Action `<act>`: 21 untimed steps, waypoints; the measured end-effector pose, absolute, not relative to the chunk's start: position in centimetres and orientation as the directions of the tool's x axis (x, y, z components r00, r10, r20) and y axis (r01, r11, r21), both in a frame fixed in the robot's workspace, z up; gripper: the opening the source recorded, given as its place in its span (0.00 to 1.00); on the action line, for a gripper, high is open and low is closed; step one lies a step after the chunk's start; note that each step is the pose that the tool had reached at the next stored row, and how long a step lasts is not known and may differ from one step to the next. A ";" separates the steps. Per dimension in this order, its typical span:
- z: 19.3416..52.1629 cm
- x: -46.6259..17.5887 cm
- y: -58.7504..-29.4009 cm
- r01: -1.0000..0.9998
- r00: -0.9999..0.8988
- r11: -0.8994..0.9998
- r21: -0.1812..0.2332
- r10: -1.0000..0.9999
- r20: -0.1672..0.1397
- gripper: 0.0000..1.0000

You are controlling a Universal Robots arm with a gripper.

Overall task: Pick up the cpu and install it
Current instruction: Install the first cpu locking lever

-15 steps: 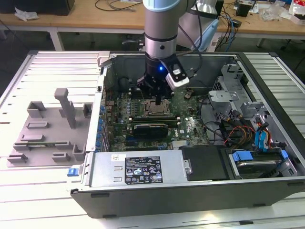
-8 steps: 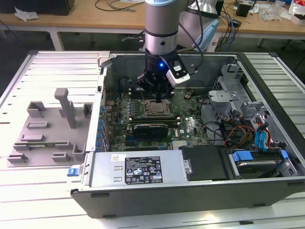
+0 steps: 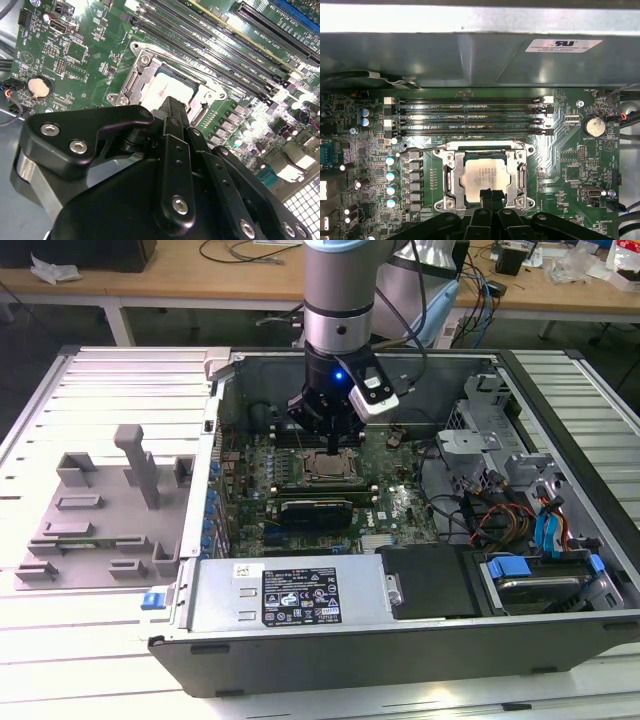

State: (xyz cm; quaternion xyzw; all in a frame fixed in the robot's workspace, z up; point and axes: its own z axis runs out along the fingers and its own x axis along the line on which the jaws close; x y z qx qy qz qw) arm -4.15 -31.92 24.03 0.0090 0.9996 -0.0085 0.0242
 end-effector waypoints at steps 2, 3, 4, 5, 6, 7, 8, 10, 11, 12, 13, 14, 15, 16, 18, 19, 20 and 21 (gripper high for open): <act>24.0 -4.1 -31.9 0.018 -0.999 1.000 -0.017 0.018 -0.048 0.11; 24.1 -4.2 -31.9 0.018 -0.999 1.000 -0.017 0.018 -0.048 0.11; 24.3 -4.2 -31.9 0.018 -0.999 1.000 -0.017 0.018 -0.048 0.11; 24.6 -4.1 -31.9 0.018 -0.999 1.000 -0.017 0.018 -0.049 0.11; 25.1 -4.1 -31.9 0.018 -0.999 1.000 -0.017 0.018 -0.049 0.11; 25.4 -4.1 -31.9 0.018 -0.999 1.000 -0.016 0.018 -0.049 0.11; 25.5 -4.1 -31.9 0.018 -0.999 1.000 -0.016 0.018 -0.050 0.11; 25.6 -4.2 -31.9 0.019 -0.999 1.000 -0.017 0.018 -0.050 0.11; 25.6 -4.2 -31.9 0.019 -0.999 1.000 -0.017 0.018 -0.050 0.11; 25.6 -4.3 -31.9 0.019 -0.999 1.000 -0.017 0.018 -0.050 0.11; 25.6 -4.5 -31.9 0.018 -0.999 1.000 -0.017 0.018 -0.050 0.11; 25.6 -4.7 -31.9 0.018 -0.999 1.000 -0.017 0.017 -0.051 0.11; 25.6 -4.8 -31.9 0.018 -0.998 1.000 -0.017 0.017 -0.052 0.11; 25.6 -5.2 -31.9 0.019 -0.998 1.000 -0.017 0.018 -0.054 0.11; 25.6 -5.8 -31.9 0.018 -0.998 1.000 -0.017 0.017 -0.057 0.11; 25.6 -6.0 -31.9 0.018 -0.998 1.000 -0.017 0.017 -0.058 0.11; 25.6 -6.3 -31.9 0.019 -0.998 1.000 -0.017 0.018 -0.059 0.11; 25.6 -6.4 -31.9 0.019 -0.998 1.000 -0.017 0.018 -0.060 0.11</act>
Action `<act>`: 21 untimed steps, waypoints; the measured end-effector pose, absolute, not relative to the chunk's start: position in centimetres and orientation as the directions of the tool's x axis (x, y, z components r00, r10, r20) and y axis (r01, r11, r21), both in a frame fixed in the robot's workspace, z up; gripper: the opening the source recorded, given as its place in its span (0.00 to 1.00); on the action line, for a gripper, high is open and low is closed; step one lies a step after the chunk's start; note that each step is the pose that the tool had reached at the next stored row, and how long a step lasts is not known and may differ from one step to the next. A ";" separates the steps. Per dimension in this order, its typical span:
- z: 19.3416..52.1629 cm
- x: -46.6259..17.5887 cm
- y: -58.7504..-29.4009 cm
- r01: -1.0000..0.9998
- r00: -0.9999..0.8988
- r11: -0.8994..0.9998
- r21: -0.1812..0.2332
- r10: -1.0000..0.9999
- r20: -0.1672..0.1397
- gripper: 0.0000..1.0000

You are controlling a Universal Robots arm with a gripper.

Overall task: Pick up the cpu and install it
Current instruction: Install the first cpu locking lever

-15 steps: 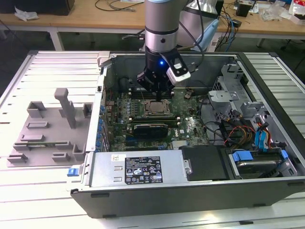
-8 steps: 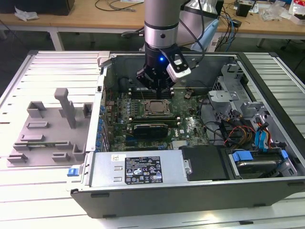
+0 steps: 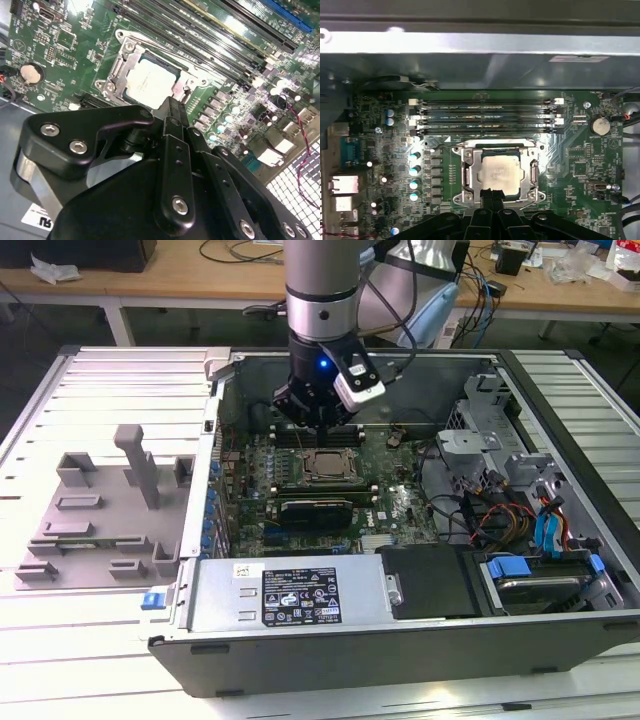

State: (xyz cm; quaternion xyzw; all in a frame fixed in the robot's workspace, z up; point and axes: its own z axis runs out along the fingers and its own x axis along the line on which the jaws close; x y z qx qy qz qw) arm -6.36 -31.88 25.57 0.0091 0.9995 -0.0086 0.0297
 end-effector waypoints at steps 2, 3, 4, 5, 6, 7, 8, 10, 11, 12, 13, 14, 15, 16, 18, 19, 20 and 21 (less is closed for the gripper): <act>25.8 -6.4 -31.9 0.018 -0.998 1.000 -0.017 0.017 -0.060 0.11; 26.0 -6.4 -31.9 0.019 -0.998 1.000 -0.017 0.018 -0.060 0.11; 26.1 -6.4 -31.9 0.019 -0.998 1.000 -0.017 0.018 -0.060 0.11; 26.2 -6.4 -31.9 0.019 -0.998 1.000 -0.017 0.018 -0.060 0.11; 26.5 -6.4 -31.9 0.019 -0.998 1.000 -0.017 0.018 -0.060 0.11; 26.6 -6.4 -31.9 0.019 -0.998 1.000 -0.017 0.018 -0.060 0.11; 26.8 -6.5 -31.9 0.019 -0.998 1.000 -0.017 0.018 -0.060 0.11; 27.6 -6.5 -31.9 0.019 -0.998 1.000 -0.017 0.018 -0.060 0.11; 27.8 -6.4 -31.9 0.019 -0.998 1.000 -0.017 0.018 -0.060 0.11; 28.0 -6.5 -31.9 0.019 -0.998 1.000 -0.017 0.018 -0.060 0.11; 28.2 -6.4 -31.9 0.019 -0.998 1.000 -0.017 0.018 -0.060 0.11; 28.4 -6.4 -31.9 0.019 -0.998 1.000 -0.017 0.018 -0.060 0.11; 28.7 -6.4 -31.9 0.019 -0.998 1.000 -0.017 0.018 -0.060 0.11; 28.8 -6.4 -31.9 0.019 -0.998 1.000 -0.017 0.018 -0.060 0.11; 28.9 -6.4 -31.9 0.019 -0.998 1.000 -0.017 0.018 -0.060 0.11; 29.0 -6.4 -31.9 0.019 -0.998 1.000 -0.017 0.018 -0.060 0.11; 29.0 -6.4 -31.9 0.019 -0.998 1.000 -0.017 0.018 -0.060 0.11; 29.1 -6.4 -31.9 0.018 -0.998 1.000 -0.017 0.017 -0.060 0.11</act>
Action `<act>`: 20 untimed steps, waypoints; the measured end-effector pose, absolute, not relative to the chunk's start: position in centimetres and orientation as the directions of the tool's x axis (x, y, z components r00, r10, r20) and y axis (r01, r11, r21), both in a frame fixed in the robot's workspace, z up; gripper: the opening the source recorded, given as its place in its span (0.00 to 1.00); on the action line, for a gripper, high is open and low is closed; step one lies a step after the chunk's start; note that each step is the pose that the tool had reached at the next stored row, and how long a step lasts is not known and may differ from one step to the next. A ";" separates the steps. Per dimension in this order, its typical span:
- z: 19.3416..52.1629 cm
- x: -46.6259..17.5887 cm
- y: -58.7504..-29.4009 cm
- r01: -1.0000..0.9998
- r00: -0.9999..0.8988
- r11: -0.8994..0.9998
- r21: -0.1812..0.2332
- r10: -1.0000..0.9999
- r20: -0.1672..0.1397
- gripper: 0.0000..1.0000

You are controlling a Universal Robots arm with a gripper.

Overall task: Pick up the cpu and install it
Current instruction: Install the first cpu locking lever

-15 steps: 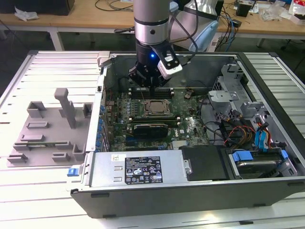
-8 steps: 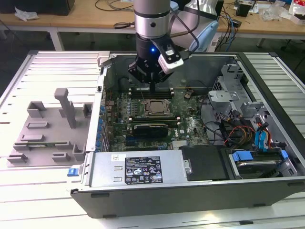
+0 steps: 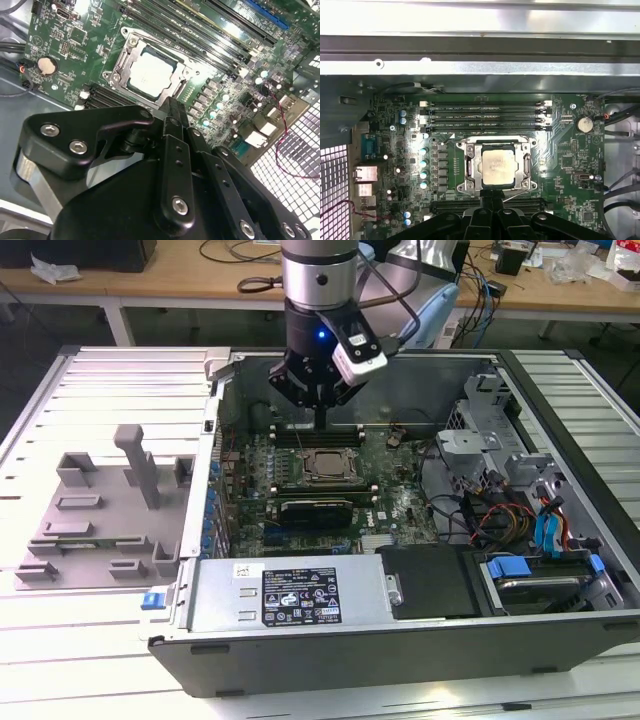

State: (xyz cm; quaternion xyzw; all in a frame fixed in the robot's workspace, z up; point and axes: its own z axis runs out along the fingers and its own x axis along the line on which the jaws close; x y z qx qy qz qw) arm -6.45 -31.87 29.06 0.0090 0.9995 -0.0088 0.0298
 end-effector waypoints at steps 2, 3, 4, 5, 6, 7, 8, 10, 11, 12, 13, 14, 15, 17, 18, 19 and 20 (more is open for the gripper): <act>29.1 -6.4 -31.8 0.018 -0.998 1.000 -0.018 0.017 -0.060 0.11; 29.1 -6.4 -31.8 0.019 -0.998 1.000 -0.018 0.017 -0.060 0.11; 29.1 -6.5 -31.8 0.019 -0.998 1.000 -0.018 0.017 -0.060 0.11; 29.1 -6.7 -31.8 0.019 -0.998 1.000 -0.018 0.018 -0.060 0.11; 29.1 -7.0 -31.8 0.018 -0.998 1.000 -0.018 0.017 -0.060 0.11; 29.1 -7.7 -31.8 0.019 -0.998 1.000 -0.018 0.018 -0.060 0.11; 29.1 -8.1 -31.8 0.018 -0.998 1.000 -0.018 0.017 -0.061 0.11; 29.0 -9.2 -31.8 0.019 -0.998 1.000 -0.018 0.017 -0.061 0.11; 28.9 -9.8 -31.8 0.019 -0.998 1.000 -0.018 0.017 -0.061 0.11; 28.7 -10.5 -31.8 0.018 -0.998 1.000 -0.018 0.017 -0.061 0.11; 28.5 -11.0 -31.7 0.016 -0.998 1.000 -0.017 0.015 -0.061 0.11; 28.3 -11.2 -31.7 0.014 -0.998 1.000 -0.015 0.013 -0.061 0.11; 28.2 -11.3 -31.7 0.012 -0.998 1.000 -0.015 0.011 -0.061 0.11; 28.2 -11.3 -31.7 0.012 -0.998 1.000 -0.015 0.011 -0.061 0.11; 28.2 -11.3 -31.7 0.011 -0.998 1.000 -0.015 0.011 -0.061 0.11; 28.2 -11.3 -31.7 0.011 -0.998 1.000 -0.015 0.011 -0.061 0.11; 28.1 -11.3 -31.7 0.012 -0.998 1.000 -0.013 0.011 -0.061 0.11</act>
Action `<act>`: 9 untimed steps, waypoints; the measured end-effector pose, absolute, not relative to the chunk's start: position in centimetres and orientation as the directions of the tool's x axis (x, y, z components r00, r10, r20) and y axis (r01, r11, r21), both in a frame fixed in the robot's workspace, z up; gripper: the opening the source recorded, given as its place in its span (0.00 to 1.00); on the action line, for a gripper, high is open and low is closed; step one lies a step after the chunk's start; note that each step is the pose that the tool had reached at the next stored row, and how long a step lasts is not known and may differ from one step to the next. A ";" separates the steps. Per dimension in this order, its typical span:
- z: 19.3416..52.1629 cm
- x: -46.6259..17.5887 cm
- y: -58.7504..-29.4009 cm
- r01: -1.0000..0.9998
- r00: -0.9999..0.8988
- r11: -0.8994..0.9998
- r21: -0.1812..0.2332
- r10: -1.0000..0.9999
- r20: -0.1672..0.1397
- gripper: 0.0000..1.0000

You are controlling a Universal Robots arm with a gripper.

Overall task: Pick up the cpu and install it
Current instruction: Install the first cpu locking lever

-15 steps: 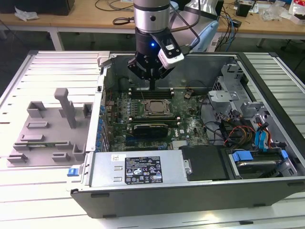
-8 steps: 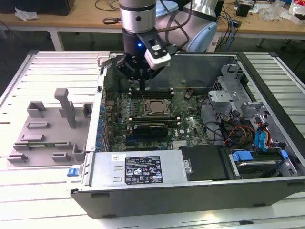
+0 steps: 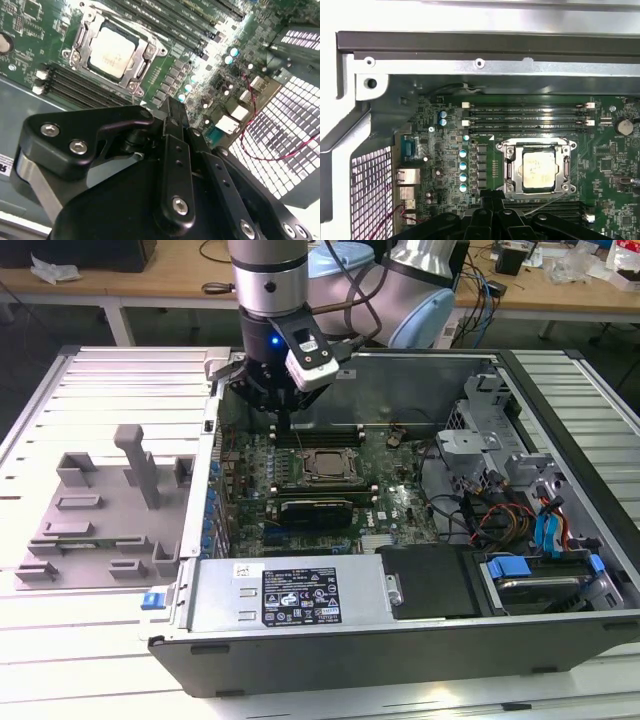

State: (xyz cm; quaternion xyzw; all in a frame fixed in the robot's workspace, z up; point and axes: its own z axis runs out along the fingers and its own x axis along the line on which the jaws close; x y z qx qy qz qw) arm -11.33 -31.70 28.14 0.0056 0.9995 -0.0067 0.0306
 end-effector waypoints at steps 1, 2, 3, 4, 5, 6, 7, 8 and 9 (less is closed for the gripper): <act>28.0 -11.4 -31.7 0.012 -0.998 1.000 -0.009 0.011 -0.062 0.11; 27.8 -11.5 -31.6 0.011 -0.998 1.000 -0.004 0.011 -0.061 0.11; 27.7 -11.6 -31.6 0.011 -0.998 1.000 0.000 0.011 -0.061 0.11; 27.6 -11.6 -31.6 0.011 -0.998 1.000 0.012 0.012 -0.061 0.11; 27.6 -11.6 -31.6 0.011 -0.998 0.999 0.030 0.013 -0.061 0.11; 27.5 -11.6 -31.5 0.012 -0.998 0.999 0.041 0.014 -0.061 0.11; 27.4 -11.6 -31.5 0.012 -0.998 0.999 0.045 0.014 -0.061 0.11; 27.3 -11.6 -31.4 0.012 -0.998 0.999 0.048 0.015 -0.061 0.11; 27.2 -11.6 -31.2 0.012 -0.998 0.999 0.050 0.015 -0.061 0.11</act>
